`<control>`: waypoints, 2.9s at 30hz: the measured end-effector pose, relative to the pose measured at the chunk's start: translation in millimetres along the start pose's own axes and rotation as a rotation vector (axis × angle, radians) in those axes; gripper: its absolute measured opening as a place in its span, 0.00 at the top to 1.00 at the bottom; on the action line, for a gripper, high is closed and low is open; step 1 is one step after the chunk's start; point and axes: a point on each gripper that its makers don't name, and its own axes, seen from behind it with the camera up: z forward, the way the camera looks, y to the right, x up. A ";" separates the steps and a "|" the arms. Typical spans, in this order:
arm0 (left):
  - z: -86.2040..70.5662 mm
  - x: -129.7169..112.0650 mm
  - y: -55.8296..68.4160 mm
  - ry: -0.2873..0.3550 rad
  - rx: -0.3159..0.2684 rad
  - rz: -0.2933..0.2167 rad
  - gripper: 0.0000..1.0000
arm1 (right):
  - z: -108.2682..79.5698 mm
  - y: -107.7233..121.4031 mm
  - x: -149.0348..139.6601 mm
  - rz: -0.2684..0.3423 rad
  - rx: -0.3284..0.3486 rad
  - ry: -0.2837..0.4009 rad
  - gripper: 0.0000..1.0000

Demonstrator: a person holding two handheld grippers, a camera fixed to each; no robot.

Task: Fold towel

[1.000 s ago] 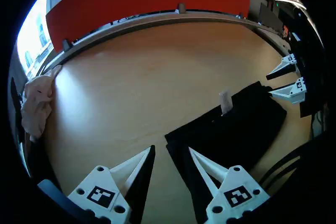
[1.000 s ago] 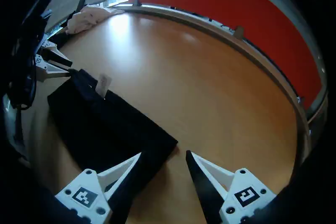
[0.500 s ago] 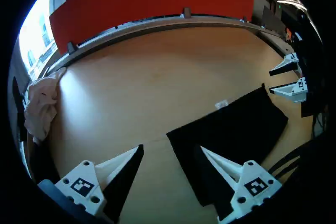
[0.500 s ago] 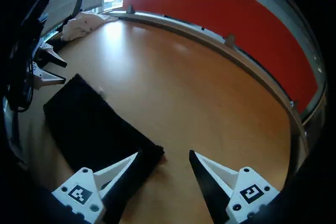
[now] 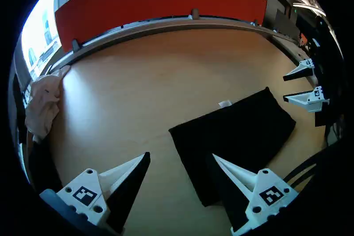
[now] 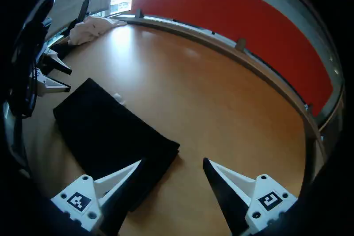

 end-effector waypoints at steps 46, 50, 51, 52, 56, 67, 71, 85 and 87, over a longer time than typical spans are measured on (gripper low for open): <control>-64.4 -89.2 23.5 -0.032 0.040 -0.153 0.07 | -35.5 -52.8 -53.9 -0.030 0.109 -0.023 0.02; -68.5 -94.5 20.4 -0.035 0.050 -0.169 0.07 | -33.9 -53.9 -52.5 -0.046 0.124 -0.025 0.03; -69.5 -95.4 19.6 -0.035 0.053 -0.171 0.07 | -33.6 -54.2 -52.2 -0.049 0.128 -0.026 0.03; -70.3 -96.1 19.4 -0.035 0.055 -0.173 0.07 | -33.3 -54.4 -52.4 -0.052 0.131 -0.027 0.03; -73.5 -99.2 18.5 -0.036 0.061 -0.179 0.07 | -31.9 -56.4 -54.9 -0.061 0.148 -0.035 0.04; -78.9 -110.6 19.8 -0.046 0.065 -0.203 0.07 | -29.7 -66.5 -72.3 -0.088 0.217 -0.068 0.31; -79.8 -113.9 19.6 -0.050 0.067 -0.206 0.07 | -29.7 -66.9 -76.1 -0.098 0.228 -0.080 0.37; -81.2 -116.6 21.1 -0.054 0.063 -0.210 0.07 | -26.3 -64.0 -81.6 -0.114 0.237 -0.101 0.60; -81.3 -117.7 21.1 -0.056 0.063 -0.211 0.07 | -25.7 -64.6 -81.9 -0.118 0.239 -0.102 0.67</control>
